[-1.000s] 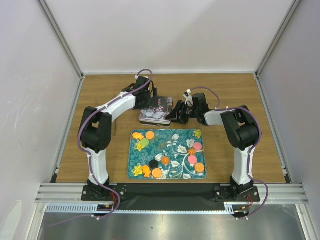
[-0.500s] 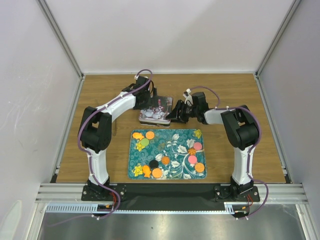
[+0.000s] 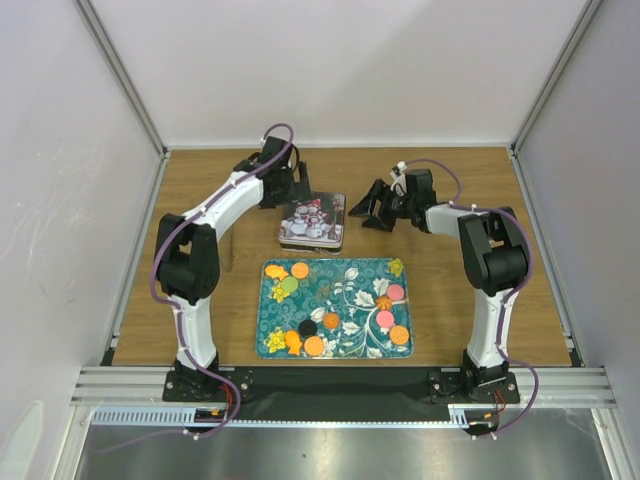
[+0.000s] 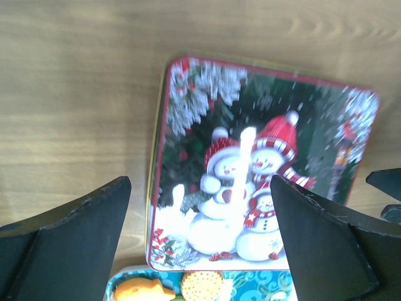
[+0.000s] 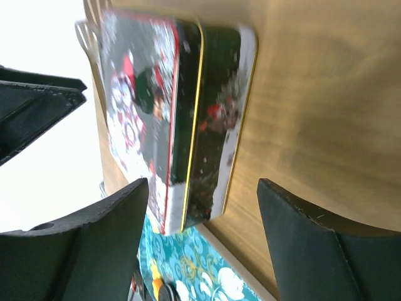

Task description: Pack the cookies

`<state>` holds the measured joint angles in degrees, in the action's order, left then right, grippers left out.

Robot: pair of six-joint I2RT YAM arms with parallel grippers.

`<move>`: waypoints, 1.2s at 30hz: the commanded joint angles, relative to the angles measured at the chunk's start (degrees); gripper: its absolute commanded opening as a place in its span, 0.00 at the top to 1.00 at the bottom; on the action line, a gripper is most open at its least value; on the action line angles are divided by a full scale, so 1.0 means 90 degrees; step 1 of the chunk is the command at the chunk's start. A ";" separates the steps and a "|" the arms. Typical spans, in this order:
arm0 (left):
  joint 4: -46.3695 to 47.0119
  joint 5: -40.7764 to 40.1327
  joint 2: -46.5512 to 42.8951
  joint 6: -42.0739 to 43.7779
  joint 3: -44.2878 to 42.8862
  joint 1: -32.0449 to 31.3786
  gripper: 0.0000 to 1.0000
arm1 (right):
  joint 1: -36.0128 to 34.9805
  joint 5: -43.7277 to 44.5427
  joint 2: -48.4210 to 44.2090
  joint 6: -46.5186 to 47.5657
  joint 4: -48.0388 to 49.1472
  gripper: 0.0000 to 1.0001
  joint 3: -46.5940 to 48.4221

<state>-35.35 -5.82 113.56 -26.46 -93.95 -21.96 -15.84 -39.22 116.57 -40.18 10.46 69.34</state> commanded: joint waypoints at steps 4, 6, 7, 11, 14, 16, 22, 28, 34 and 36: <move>-0.0202 -0.0066 -0.0449 0.0176 -0.0615 0.0145 0.00 | 0.0226 0.0168 -0.0461 0.0061 -0.0030 0.23 0.0284; -0.0222 -0.0046 -0.0682 0.0166 -0.0596 0.0145 0.00 | 0.0285 0.0285 -0.0579 0.0099 -0.0029 0.17 0.0187; -0.0222 0.0012 -0.0800 0.0166 -0.0596 0.0145 0.00 | 0.0324 0.0440 -0.0783 0.0129 -0.0058 0.13 0.0157; -0.0242 0.0197 -0.1532 0.0176 -0.0207 0.0135 0.00 | 0.0412 0.0870 -0.1494 0.0324 -0.0253 0.00 -0.0048; -0.0222 0.0276 -0.2439 0.0254 0.0309 0.0135 0.00 | 0.0431 0.1396 -0.2284 0.0587 -0.0634 0.00 -0.0185; -0.0144 0.0383 -0.2928 0.0380 0.0672 0.0125 0.00 | 0.0431 0.1884 -0.2764 0.0811 -0.0916 0.00 -0.0370; 0.0031 0.0403 -0.5261 0.0742 0.2409 0.0105 0.00 | 0.0324 0.3484 -0.4835 0.1261 -0.1736 0.00 -0.0985; 0.0197 0.0520 -0.7058 0.0782 0.3914 0.0096 0.00 | 0.0051 0.4777 -0.6289 0.1574 -0.2645 0.00 -0.1317; 0.0393 0.0442 -0.8085 0.0957 0.4677 0.0096 0.00 | 0.0060 0.5148 -0.6878 0.1769 -0.3007 0.00 -0.1855; 0.0374 0.0432 -0.8106 0.0986 0.4707 0.0096 0.00 | 0.0060 0.5275 -0.6879 0.1799 -0.3085 0.00 -0.1865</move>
<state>-34.83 -2.33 41.58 -19.73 -51.68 -20.86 -15.20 3.68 54.96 -26.15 -14.44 52.99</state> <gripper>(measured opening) 0.996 0.994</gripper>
